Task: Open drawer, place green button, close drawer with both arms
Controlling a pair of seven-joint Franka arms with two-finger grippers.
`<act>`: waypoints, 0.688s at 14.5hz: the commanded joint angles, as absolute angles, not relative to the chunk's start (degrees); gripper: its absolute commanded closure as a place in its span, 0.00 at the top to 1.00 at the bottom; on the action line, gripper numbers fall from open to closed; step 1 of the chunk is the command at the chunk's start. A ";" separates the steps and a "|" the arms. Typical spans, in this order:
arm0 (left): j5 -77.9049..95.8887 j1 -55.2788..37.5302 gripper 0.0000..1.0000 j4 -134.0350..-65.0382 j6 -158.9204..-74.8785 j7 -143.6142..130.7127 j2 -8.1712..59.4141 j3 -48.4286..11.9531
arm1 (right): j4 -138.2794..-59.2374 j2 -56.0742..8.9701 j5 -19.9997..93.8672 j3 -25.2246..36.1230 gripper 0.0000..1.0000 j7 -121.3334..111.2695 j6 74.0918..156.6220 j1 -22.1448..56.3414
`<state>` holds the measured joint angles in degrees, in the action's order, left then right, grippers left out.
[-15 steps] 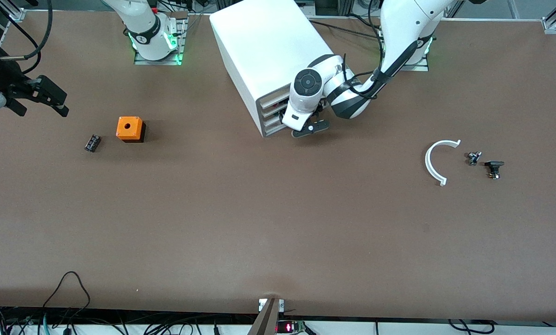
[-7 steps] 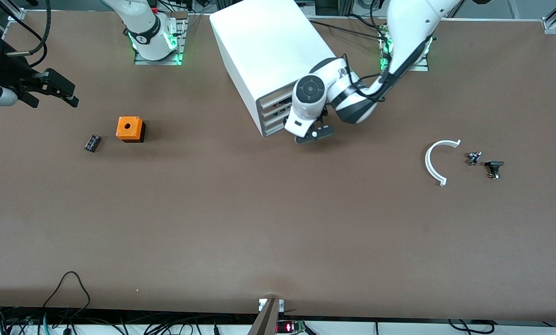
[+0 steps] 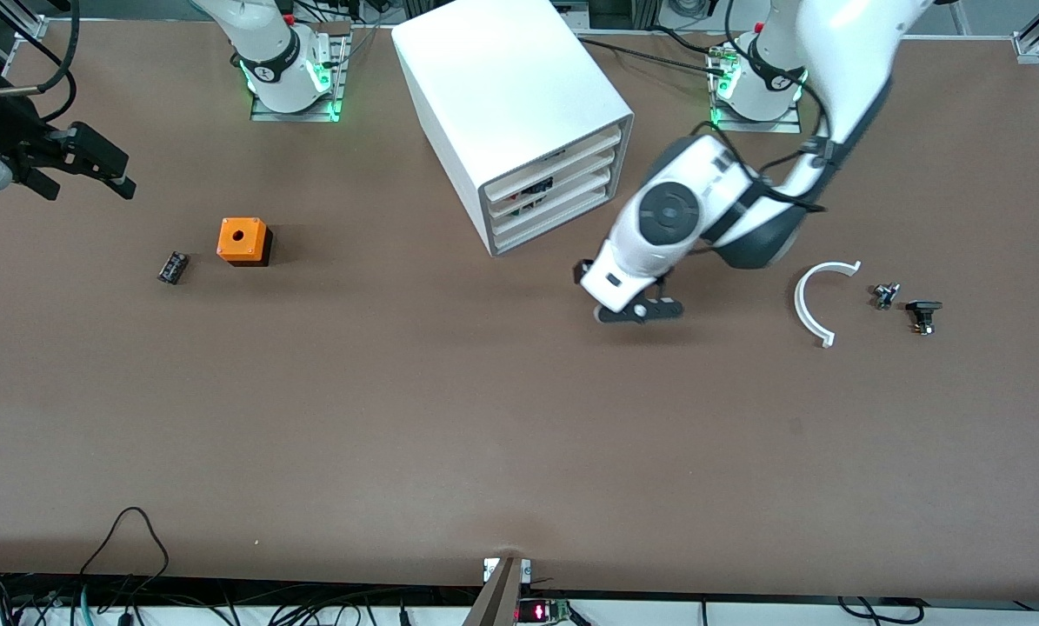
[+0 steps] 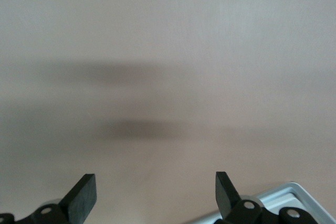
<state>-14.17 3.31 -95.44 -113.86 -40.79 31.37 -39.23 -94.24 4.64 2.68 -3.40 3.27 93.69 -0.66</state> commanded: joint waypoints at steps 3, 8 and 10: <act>-15.73 7.91 1.00 -90.62 -108.65 -29.19 29.45 -39.64 | -91.67 2.99 2.90 -4.13 1.00 2.11 92.20 -1.58; -15.82 12.73 1.00 -89.05 -104.34 -20.06 24.27 -39.55 | -91.23 2.72 2.90 -4.13 1.00 2.20 92.20 -1.58; -15.82 13.01 1.00 -85.28 -98.73 -15.49 24.00 -39.46 | -91.23 2.72 2.90 -4.13 1.00 2.20 92.20 -1.58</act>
<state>-15.07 12.16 -88.16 -103.87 -20.21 25.72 -39.14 -93.16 3.52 2.67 -3.41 3.26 93.64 -0.67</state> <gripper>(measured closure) 0.000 0.000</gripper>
